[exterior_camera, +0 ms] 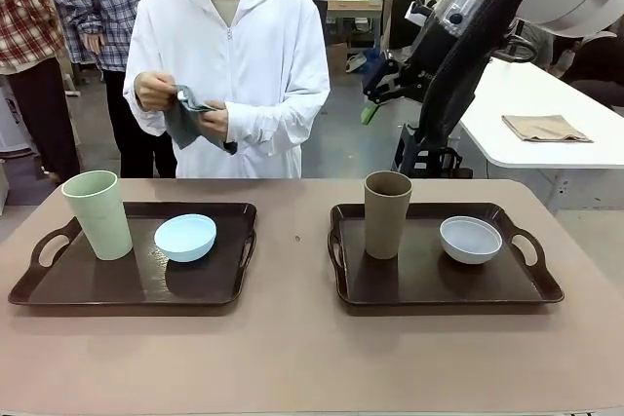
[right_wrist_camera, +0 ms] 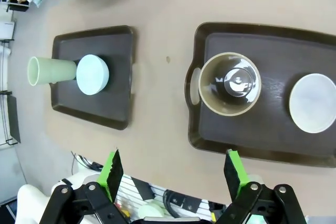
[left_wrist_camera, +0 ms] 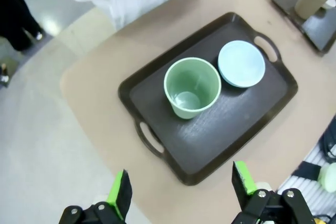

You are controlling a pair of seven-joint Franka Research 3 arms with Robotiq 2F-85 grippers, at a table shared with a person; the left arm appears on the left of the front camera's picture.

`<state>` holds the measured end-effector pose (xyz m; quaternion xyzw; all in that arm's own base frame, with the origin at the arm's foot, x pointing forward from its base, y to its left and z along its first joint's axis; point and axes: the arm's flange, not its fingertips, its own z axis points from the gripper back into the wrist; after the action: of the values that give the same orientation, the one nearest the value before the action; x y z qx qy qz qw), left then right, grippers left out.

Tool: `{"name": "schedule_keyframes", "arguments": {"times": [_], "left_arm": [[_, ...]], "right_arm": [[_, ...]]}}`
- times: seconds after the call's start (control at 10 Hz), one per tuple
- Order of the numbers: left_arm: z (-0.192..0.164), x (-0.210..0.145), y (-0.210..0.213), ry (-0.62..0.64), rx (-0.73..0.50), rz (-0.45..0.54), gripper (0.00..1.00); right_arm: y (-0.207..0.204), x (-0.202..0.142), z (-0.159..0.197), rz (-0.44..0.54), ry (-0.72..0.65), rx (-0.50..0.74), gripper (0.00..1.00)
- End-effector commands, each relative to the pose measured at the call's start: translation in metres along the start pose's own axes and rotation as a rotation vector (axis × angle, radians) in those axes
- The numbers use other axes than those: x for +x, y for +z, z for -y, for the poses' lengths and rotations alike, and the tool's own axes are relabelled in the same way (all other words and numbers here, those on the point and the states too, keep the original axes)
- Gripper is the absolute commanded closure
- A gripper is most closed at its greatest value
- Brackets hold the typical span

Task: Set up a tray with a mat and arrange the tableware.
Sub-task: Pick up the Picnic Bowl and Reusable plastic cup from the Handle tray in front of the human's position and hold them in the air.

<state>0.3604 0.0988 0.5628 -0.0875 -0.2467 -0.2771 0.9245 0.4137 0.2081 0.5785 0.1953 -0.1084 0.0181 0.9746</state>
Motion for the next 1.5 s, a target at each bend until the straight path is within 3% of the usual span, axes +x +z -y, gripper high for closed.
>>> {"name": "schedule_keyframes", "arguments": {"times": [0.0, 0.2, 0.4, 0.7, 0.8, 0.9, 1.2, 1.3, 1.4], "left_arm": [[-0.007, 0.016, -0.011, -0.005, -0.049, -0.048, 0.00], [-0.011, 0.025, -0.023, -0.099, -0.133, -0.094, 0.00], [-0.030, 0.031, -0.030, -0.319, -0.179, -0.116, 0.00], [-0.043, 0.030, -0.050, -0.578, -0.245, -0.133, 0.00], [-0.048, 0.033, -0.054, -0.599, -0.304, -0.095, 0.00], [-0.029, 0.027, -0.049, -0.495, -0.207, -0.139, 0.00], [-0.029, 0.027, -0.049, -0.495, -0.207, -0.139, 0.00], [-0.035, 0.028, -0.051, -0.531, -0.218, -0.145, 0.00], [-0.041, 0.033, -0.055, -0.647, -0.262, -0.092, 0.00]], "right_arm": [[-0.029, 0.003, -0.016, -0.053, 0.005, -0.012, 0.00], [-0.073, 0.010, -0.050, -0.166, 0.065, 0.011, 0.00], [-0.117, 0.026, -0.098, -0.256, 0.129, 0.067, 0.00], [-0.167, 0.040, -0.150, -0.274, 0.182, 0.036, 0.00], [-0.176, 0.046, -0.155, -0.278, 0.186, 0.047, 0.00], [-0.164, 0.021, -0.136, -0.291, 0.192, 0.072, 0.00], [-0.175, 0.033, -0.147, -0.292, 0.201, 0.073, 0.00], [-0.194, 0.033, -0.153, -0.313, 0.199, 0.013, 0.00], [-0.211, 0.036, -0.167, -0.314, 0.216, -0.009, 0.00]]}}
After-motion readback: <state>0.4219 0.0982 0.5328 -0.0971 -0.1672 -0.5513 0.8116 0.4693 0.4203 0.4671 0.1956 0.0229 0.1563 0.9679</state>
